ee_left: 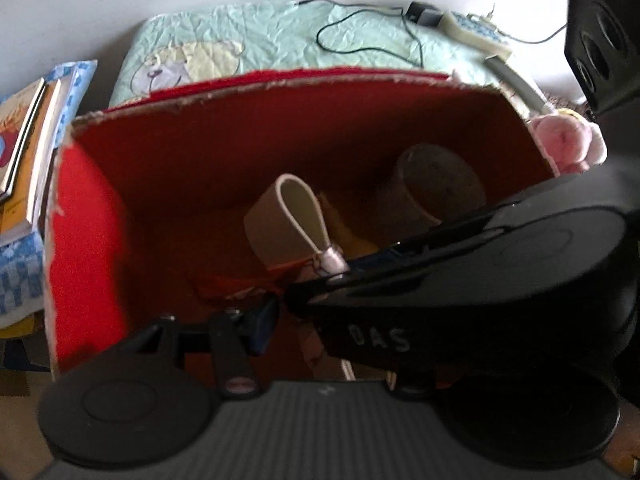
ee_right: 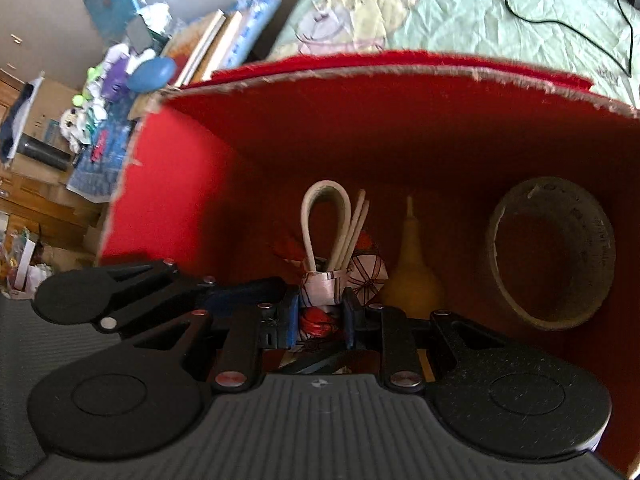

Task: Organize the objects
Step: 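Lift the sandal and carry it over the red box, then lower the sandal into the red box and open the right tool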

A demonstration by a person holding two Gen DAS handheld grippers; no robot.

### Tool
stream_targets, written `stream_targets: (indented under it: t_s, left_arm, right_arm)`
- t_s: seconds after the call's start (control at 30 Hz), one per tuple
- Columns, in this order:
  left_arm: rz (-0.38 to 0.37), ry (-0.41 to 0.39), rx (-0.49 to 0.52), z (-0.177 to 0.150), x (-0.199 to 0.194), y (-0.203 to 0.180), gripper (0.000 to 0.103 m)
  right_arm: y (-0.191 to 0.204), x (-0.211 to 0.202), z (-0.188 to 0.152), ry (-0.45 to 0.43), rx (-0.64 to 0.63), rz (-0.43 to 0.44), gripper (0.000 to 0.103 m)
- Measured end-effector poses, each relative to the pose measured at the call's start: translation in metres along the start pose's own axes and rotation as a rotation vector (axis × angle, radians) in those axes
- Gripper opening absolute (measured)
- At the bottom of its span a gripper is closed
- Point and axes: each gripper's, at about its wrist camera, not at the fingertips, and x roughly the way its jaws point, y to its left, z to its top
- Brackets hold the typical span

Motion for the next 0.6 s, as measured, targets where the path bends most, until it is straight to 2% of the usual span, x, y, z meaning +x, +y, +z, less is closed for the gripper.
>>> stream_targets:
  t_s: [0.2, 0.23, 0.47, 0.6]
  left_arm:
    - [0.02, 0.036, -0.015, 0.002, 0.011, 0.005, 0.06]
    - [0.023, 0.039, -0.013, 0.002, 0.011, 0.006, 0.063]
    - [0.033, 0.045, 0.003, 0.0, 0.014, 0.006, 0.068]
    - [0.035, 0.044, -0.003, -0.001, 0.015, 0.007, 0.071]
  right_arm:
    - [-0.01, 0.014, 0.001, 0.06, 0.017, -0.12, 0.024]
    - [-0.013, 0.013, 0.001, 0.066, 0.031, -0.112, 0.023]
    - [-0.013, 0.004, -0.01, 0.031, 0.038, -0.137, 0.024]
    - [-0.017, -0.003, -0.016, 0.001, 0.087, -0.144, 0.024]
